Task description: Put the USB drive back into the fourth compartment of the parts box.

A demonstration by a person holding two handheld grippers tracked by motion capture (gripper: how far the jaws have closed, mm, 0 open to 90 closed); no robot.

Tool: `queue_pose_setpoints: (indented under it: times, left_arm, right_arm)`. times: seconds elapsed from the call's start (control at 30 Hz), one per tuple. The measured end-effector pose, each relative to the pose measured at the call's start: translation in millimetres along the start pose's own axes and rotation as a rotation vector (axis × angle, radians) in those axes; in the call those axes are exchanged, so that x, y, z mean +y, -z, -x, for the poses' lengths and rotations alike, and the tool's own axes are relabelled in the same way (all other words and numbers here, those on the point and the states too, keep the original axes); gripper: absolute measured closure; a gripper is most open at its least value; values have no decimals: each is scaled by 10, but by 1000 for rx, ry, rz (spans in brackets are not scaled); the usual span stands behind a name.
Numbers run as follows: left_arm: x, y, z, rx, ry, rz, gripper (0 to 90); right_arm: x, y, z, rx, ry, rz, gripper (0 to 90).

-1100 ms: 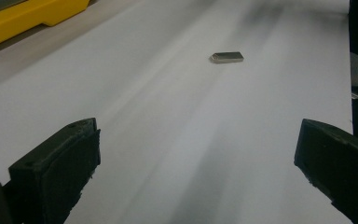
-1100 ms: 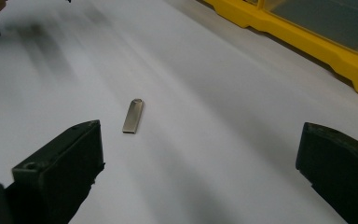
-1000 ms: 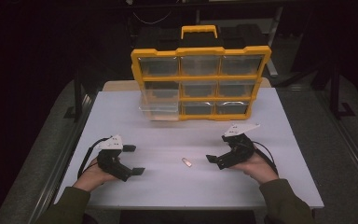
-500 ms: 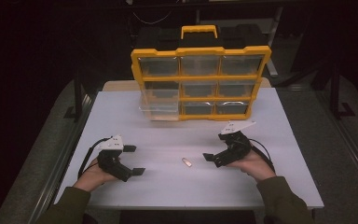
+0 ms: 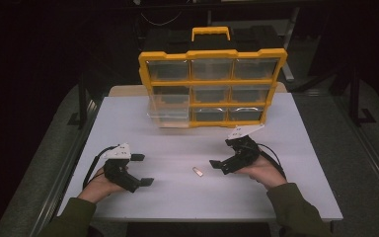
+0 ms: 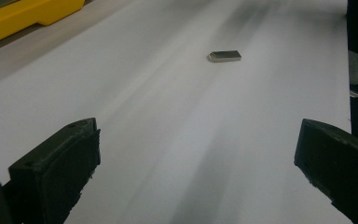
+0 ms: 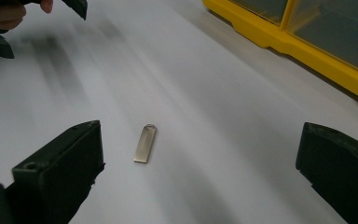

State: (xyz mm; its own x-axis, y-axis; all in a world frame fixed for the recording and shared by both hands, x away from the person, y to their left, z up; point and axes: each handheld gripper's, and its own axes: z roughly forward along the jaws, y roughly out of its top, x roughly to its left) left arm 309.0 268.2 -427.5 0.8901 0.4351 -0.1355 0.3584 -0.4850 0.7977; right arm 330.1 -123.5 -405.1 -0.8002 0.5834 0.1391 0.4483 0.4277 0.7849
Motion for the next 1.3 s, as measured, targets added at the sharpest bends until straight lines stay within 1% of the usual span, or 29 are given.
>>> queue_pose_setpoints:
  times: [0.17, 0.67, 0.8, 1.03, 1.3]
  left_arm:
    - [0, 4, -3, -1, 7, 3, 0]
    - [2, 5, -2, -4, 8, 6, 0]
    - [3, 10, -4, -5, 11, 10, 0]
    - [4, 14, -6, -8, 11, 11, 0]
    - [5, 11, -9, -11, 12, 11, 0]
  right_arm:
    - [25, -24, -8, 5, 6, -2, 1]
    - [130, -124, -40, 20, 22, -7, 1]
    - [186, -180, -58, 29, 32, -10, 1]
    - [225, -223, -65, 40, 21, -15, 1]
    - [275, -286, -75, 47, 33, -18, 1]
